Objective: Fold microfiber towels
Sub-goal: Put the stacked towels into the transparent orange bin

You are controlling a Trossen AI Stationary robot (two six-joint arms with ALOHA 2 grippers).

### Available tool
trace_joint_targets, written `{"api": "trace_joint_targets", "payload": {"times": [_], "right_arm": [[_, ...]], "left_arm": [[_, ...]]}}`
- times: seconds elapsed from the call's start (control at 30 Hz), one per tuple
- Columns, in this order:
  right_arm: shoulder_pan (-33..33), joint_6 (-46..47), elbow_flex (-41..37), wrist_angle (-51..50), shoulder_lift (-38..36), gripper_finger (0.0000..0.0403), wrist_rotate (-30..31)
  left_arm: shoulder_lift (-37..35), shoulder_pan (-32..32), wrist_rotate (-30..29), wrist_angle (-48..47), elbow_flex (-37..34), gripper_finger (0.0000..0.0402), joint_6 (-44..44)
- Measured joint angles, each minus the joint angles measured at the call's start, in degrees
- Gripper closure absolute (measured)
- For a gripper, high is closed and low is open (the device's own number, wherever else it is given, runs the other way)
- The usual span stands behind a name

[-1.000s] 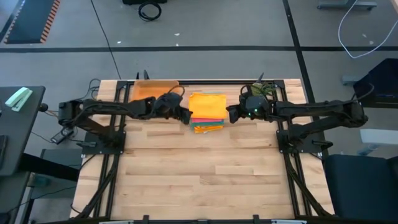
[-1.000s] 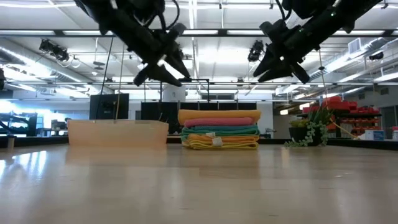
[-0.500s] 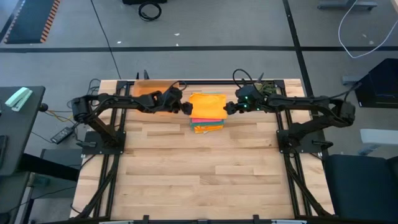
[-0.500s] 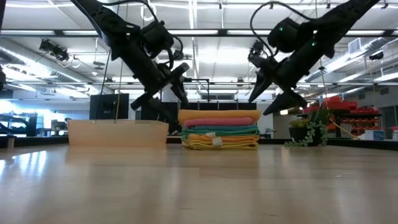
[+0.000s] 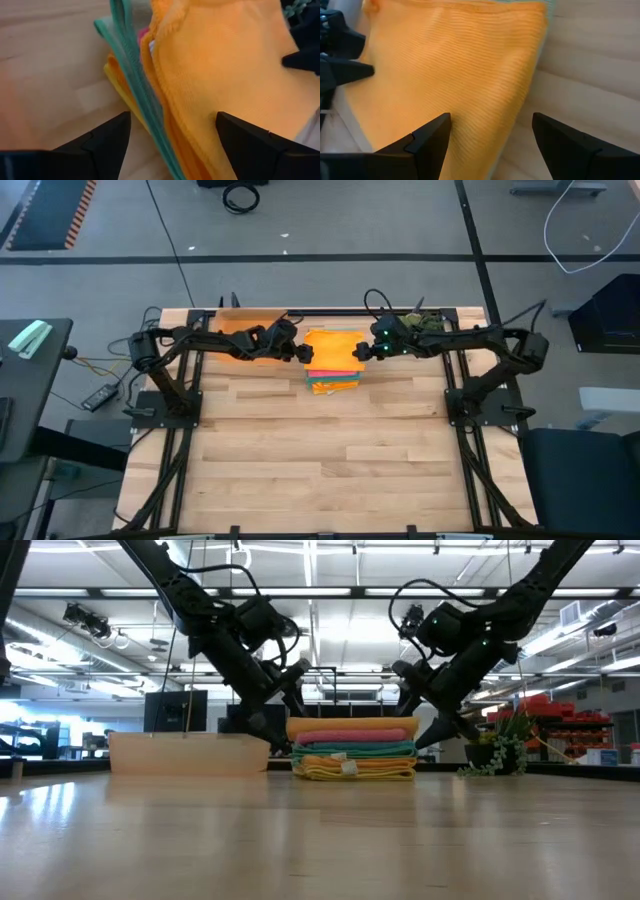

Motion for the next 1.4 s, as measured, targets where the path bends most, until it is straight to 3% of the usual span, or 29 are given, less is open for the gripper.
{"api": "trace_joint_targets", "payload": {"times": [0.5,0.87,1.03,1.23,1.4], "right_arm": [[0.2,0.4,0.0,6.1,6.7,0.0116,-0.9],[0.2,-0.8,0.0,5.8,3.8,0.0116,-1.1],[0.2,-1.5,0.0,5.8,3.8,0.0116,-1.5],[0.2,-2.4,0.0,5.8,3.8,0.0116,-1.7],[0.5,-3.1,0.0,5.8,3.8,0.0116,-1.7]], "left_arm": [[1.5,-0.2,0.2,1.6,0.2,0.0104,3.0],[1.2,-1.8,0.6,-16.9,13.1,0.0106,7.1],[1.2,-6.7,-8.0,-25.4,15.3,0.0106,0.9],[1.8,-10.3,-10.6,-24.4,13.6,0.0106,-11.9],[1.8,-10.1,-16.7,-23.2,13.0,0.0107,-20.3]]}}
